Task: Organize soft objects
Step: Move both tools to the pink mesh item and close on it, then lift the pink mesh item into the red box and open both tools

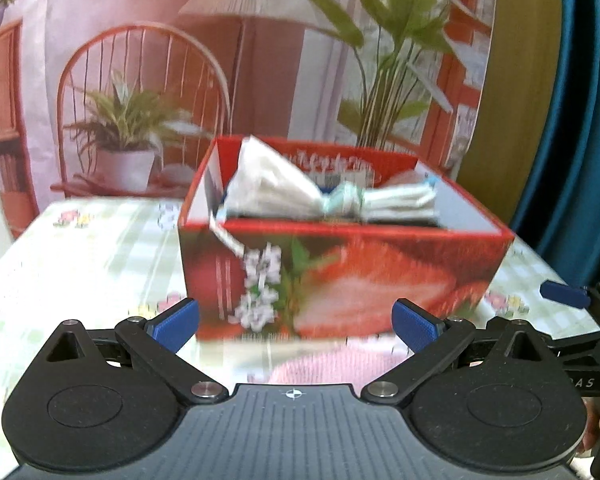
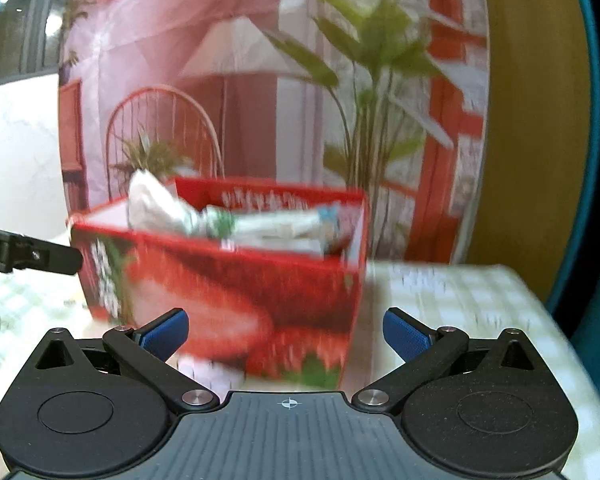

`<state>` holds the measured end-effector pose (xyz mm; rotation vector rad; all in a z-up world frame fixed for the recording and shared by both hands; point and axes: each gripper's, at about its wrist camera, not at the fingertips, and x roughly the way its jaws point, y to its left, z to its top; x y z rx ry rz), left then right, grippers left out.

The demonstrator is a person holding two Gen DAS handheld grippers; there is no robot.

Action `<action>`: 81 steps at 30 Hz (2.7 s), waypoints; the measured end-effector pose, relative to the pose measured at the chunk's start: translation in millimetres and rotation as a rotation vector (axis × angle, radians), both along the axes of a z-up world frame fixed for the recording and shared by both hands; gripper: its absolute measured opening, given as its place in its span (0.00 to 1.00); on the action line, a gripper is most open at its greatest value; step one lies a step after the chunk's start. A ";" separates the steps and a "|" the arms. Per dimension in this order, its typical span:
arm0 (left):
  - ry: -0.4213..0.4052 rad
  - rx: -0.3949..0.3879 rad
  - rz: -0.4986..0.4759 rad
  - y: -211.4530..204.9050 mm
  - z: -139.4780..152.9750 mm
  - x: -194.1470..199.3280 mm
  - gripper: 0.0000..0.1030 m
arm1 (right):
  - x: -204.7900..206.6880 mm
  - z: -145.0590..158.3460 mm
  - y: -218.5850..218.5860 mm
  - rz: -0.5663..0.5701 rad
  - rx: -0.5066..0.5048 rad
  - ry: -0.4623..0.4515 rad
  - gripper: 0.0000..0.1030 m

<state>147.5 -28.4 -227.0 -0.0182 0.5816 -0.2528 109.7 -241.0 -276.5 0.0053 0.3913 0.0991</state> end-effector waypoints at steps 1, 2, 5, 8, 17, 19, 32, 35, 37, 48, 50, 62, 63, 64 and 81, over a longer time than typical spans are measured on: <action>0.011 -0.004 0.002 1.3 -4.9 -1.5 1.00 | -1.6 -6.8 -0.4 -0.011 0.005 0.017 1.00; 0.022 -0.007 0.001 2.5 -9.2 -2.7 1.00 | -3.1 -13.9 -1.2 -0.022 0.013 0.036 1.00; 0.050 0.002 0.004 4.5 -22.3 -4.7 1.00 | -6.3 -31.9 -3.0 -0.044 0.023 0.077 1.00; 0.078 0.005 0.006 6.1 -32.8 -5.2 1.00 | -9.9 -47.6 -3.1 -0.062 0.024 0.110 1.00; 0.114 -0.005 0.018 8.4 -45.4 -2.2 1.00 | -6.9 -58.9 -13.4 -0.093 0.061 0.139 0.99; 0.124 -0.007 0.024 9.4 -47.8 -0.2 1.00 | -5.8 -59.6 -14.1 -0.093 0.064 0.140 0.99; 0.161 -0.024 0.036 11.7 -58.9 6.4 1.00 | 4.4 -63.2 -6.8 -0.025 0.033 0.176 0.95; 0.145 -0.050 0.043 14.3 -55.3 6.5 1.00 | 3.3 -63.4 -11.6 -0.024 0.066 0.169 0.93; 0.133 -0.076 0.043 15.9 -51.8 7.3 1.00 | 2.0 -63.0 -15.8 -0.037 0.088 0.159 0.93; 0.229 -0.116 -0.094 -13.5 -73.5 35.2 0.82 | 12.8 -69.6 -19.5 -0.053 0.110 0.228 0.85; 0.227 -0.126 -0.106 -15.4 -76.3 35.8 0.73 | 15.0 -71.0 -20.7 -0.050 0.122 0.241 0.84; 0.201 -0.175 -0.179 -16.9 -74.1 19.1 0.34 | 9.5 -68.4 -10.4 0.080 0.142 0.228 0.22; 0.192 -0.177 -0.183 -16.1 -70.9 16.5 0.32 | 8.4 -67.6 -7.8 0.086 0.129 0.224 0.20; 0.184 -0.177 -0.185 -15.1 -67.6 13.9 0.31 | 7.4 -66.4 -5.6 0.092 0.120 0.221 0.17; -0.144 -0.132 -0.186 2.0 63.4 8.2 0.32 | 13.1 64.5 0.1 0.212 0.087 -0.068 0.16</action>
